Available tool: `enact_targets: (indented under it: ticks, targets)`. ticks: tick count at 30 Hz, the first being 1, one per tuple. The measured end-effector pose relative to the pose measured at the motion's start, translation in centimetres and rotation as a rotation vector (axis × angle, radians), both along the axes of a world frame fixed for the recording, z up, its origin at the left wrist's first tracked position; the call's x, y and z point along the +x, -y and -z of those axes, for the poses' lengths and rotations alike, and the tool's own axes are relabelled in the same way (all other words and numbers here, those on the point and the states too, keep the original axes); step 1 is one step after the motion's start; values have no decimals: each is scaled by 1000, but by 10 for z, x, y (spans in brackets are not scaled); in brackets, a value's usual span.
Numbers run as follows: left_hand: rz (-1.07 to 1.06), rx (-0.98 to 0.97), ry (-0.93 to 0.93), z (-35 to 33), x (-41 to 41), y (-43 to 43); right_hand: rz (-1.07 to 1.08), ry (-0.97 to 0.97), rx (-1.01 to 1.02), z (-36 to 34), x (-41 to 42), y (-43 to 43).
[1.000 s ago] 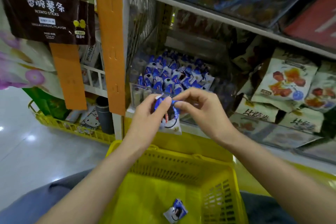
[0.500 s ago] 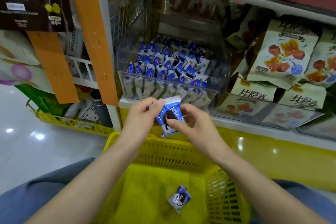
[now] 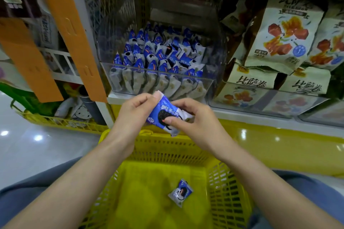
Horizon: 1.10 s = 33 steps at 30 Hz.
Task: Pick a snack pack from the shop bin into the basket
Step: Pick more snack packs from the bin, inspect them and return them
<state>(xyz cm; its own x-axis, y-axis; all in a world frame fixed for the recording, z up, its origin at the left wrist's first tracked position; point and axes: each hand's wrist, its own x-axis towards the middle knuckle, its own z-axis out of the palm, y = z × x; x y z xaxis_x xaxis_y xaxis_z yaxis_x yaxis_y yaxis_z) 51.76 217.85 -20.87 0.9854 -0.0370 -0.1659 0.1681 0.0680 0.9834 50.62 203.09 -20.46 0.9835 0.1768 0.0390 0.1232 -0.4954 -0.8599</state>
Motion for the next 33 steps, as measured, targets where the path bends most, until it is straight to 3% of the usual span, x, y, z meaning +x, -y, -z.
enact_targets:
  ticks: [4, 8, 13, 17, 22, 26, 29, 33]
  targets:
    - [99, -133, -30, -2, 1, -4, 100, -88, 204, 1, 2, 3]
    - [91, -57, -1, -1, -2, -2, 126, -185, 361, 2, 1, 2]
    - [146, 62, 71, -4, -5, 4, 112, -82, 199, 2, 2, 5]
    - [104, 95, 84, -4, -4, 4, 72, -45, 191, 0, 2, 5]
    - [95, -17, -24, -6, -3, 5, 95, -43, 210, 0, 2, 3]
    - [182, -34, -94, -6, -4, 6, 265, -176, 460, -1, 6, 6]
    - [130, 31, -52, -4, -5, 7, 265, -286, 581, -2, 9, 9]
    - [62, 222, 118, -4, -4, 2, 166, -240, 335, 0, 7, 11]
